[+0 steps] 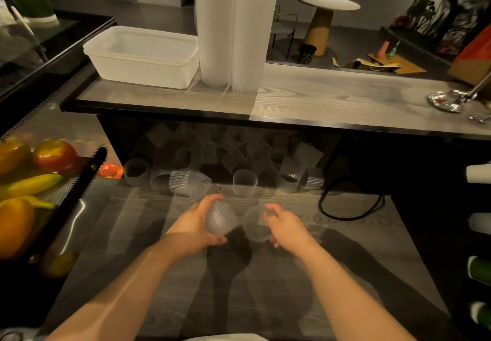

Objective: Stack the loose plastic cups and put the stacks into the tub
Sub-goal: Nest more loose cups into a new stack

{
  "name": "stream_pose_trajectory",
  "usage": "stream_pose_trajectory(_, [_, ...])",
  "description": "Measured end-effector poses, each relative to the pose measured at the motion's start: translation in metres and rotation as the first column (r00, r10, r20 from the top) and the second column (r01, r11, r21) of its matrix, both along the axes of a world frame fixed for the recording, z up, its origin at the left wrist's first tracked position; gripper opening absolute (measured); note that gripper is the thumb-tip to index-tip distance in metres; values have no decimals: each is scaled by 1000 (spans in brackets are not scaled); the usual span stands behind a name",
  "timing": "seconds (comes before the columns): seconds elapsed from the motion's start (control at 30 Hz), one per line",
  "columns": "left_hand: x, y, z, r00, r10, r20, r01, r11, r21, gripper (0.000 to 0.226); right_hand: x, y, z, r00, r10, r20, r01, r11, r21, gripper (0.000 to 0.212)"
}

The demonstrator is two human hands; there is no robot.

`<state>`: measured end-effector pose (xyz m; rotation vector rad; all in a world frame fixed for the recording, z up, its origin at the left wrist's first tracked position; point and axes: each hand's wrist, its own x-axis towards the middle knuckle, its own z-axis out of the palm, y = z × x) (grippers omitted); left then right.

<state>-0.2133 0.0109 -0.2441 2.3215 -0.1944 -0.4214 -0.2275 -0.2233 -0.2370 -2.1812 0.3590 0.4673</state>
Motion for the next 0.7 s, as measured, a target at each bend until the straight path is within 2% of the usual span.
stream_pose_trajectory(0.03, [0,-3,2,1000,-13,4,13,1000,1,95,6,0,7,993,-118,-6,117,980,160,37])
stream_pose_trajectory(0.1, [0,-11,6,999,-34,8,34,999,-8,100,14,2,20,953,-291,-86,299,846,441,33])
stream_pose_trajectory(0.17, [1,-17,8,999,-51,18,51,998,-27,108,16,0,29,924,-340,-177,375,709,597,30])
stream_pose_trajectory(0.2, [2,-19,8,998,-58,29,59,998,-38,112,16,-2,31,923,-325,-208,380,674,634,29])
stream_pose_trajectory(0.3, [5,-25,11,993,-104,61,109,990,-86,116,15,-6,33,942,-211,-262,334,667,665,27])
stream_pose_trajectory(0.43, [9,-34,15,986,-137,99,148,982,-114,116,19,-10,32,960,-68,-271,233,726,646,27])
stream_pose_trajectory(0.6, [17,-42,16,981,-167,94,177,977,-115,114,31,-14,29,970,-40,-241,173,810,560,25])
stream_pose_trajectory(0.7, [22,-48,16,971,-215,108,225,970,-95,114,39,-15,26,969,-33,-244,168,813,558,24])
